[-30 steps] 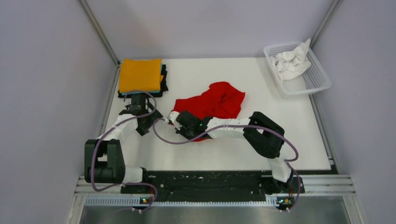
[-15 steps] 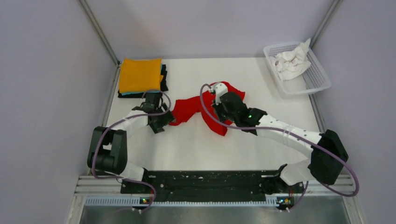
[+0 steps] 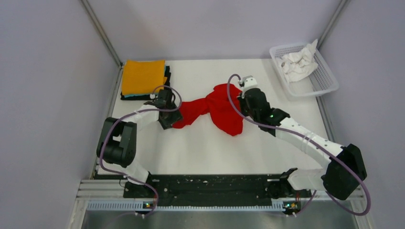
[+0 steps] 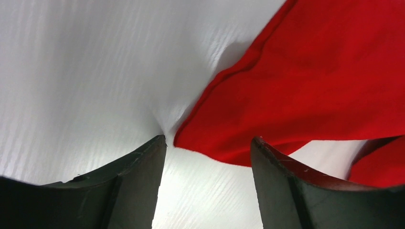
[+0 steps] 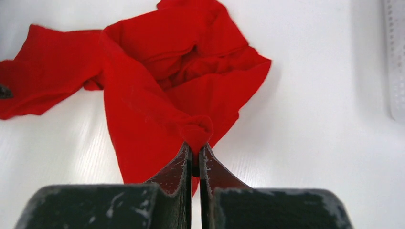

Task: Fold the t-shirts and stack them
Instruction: Flatten out the tshirt

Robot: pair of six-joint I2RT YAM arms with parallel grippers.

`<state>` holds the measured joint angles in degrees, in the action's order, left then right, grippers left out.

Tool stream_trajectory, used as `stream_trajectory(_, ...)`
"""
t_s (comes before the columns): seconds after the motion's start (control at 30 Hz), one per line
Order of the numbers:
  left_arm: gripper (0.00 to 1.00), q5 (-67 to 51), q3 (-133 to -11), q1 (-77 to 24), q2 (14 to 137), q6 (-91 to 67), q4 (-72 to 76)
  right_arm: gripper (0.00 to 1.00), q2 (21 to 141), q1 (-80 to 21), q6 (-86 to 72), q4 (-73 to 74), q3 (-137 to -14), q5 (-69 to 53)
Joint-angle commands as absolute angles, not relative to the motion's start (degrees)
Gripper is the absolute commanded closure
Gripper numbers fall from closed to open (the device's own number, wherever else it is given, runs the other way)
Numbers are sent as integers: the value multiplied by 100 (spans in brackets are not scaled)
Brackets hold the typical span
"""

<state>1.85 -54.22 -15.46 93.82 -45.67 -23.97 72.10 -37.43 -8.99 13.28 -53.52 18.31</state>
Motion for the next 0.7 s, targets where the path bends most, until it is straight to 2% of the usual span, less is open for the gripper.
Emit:
stream_trajectory(0.0, 39, 363, -5714, -1768, 9794, -4518, -2410, 100, 6865, -3569, -1101, 1183, -5331, 2016)
stream_trajectory(0.23, 67, 520, -5974, -1850, 10081, -4454, -2428, 100, 6902, -3498, -1099, 1206, -5306, 2121)
stream_trajectory(0.27, 77, 536, -6021, -1880, 10091, -4431, -2420, 100, 6901, -3472, -1104, 1209, -5303, 2134)
stream_trajectory(0.3, 99, 563, -6070, -1907, 10116, -4396, -2414, 100, 6892, -3446, -1105, 1210, -5300, 2145)
stream_trajectory(0.47, 100, 1061, -6336, -1951, 9878, -4215, -2557, 100, 6862, -3162, -1098, 1201, -5393, 2311)
stream_trajectory(0.67, 100, 2949, -7522, -1940, 9163, -3886, -3395, 100, 6733, -2425, -786, 1017, -6112, 2813)
